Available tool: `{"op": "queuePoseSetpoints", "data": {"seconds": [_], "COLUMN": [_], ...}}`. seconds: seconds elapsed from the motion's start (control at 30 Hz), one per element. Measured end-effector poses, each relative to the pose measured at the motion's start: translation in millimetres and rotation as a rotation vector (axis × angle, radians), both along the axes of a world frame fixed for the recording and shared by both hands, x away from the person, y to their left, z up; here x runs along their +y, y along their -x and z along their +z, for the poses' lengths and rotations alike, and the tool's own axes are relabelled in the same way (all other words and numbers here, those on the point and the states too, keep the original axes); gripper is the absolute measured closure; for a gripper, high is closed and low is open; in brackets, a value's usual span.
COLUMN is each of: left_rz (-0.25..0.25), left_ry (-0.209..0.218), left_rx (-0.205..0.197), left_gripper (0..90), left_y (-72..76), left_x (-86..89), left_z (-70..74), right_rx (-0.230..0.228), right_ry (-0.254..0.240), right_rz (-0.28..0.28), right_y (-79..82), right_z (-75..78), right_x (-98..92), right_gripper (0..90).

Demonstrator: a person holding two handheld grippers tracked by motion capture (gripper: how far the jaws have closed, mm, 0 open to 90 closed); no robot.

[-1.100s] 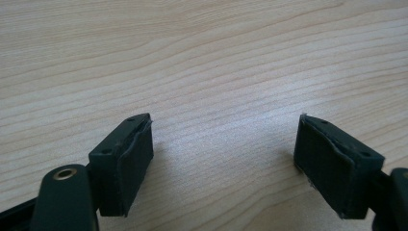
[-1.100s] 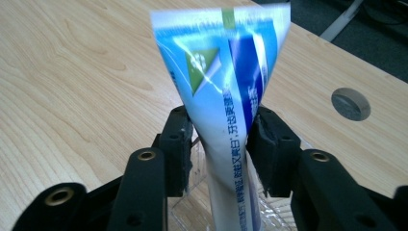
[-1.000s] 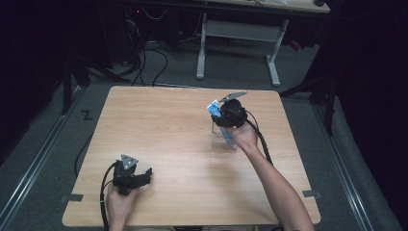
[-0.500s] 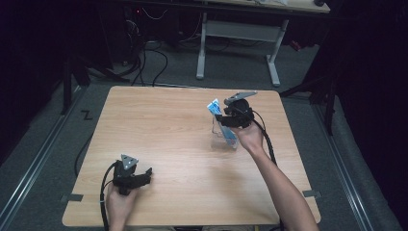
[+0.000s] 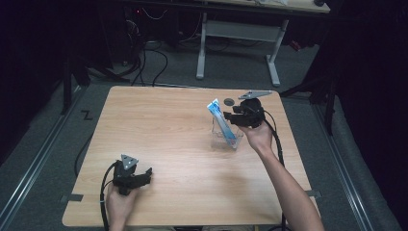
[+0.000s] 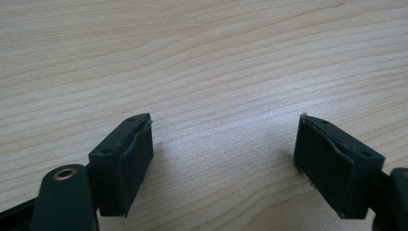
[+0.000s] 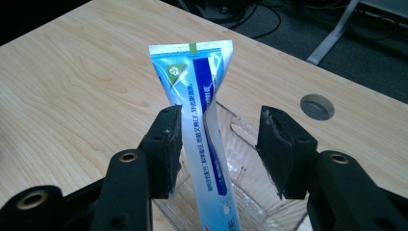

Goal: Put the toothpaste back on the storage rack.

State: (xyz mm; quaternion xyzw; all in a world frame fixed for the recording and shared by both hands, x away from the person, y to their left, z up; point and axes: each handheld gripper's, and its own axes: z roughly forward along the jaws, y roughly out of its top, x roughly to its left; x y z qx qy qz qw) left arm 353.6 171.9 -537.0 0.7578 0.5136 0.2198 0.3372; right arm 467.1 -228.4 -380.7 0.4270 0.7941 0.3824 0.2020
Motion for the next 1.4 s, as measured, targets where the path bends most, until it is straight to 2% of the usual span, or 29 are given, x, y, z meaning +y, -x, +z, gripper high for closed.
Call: {"op": "queuePoseSetpoints", "data": {"seconds": [0.7,1.1,1.4], "left_rz": [0.000,0.000,0.000], "left_ry": [0.000,-0.001,-0.001], "left_rx": [0.000,-0.001,-0.001], "left_gripper": [21.8,21.7,21.8], "left_y": [0.0,0.0,0.0], "left_x": [0.0,-0.1,-0.1], "left_z": [0.0,-0.1,-0.1], "right_rx": [-0.019,-0.033,-0.049], "right_ry": [-0.008,-0.029,-0.029], "right_rz": [-0.042,-0.077,-0.087], "right_y": [13.2,21.7,27.9], "right_z": [11.4,8.4,13.8], "right_x": [-29.4,-45.9,-54.7], "right_gripper": [51.0,51.0,50.6]}}
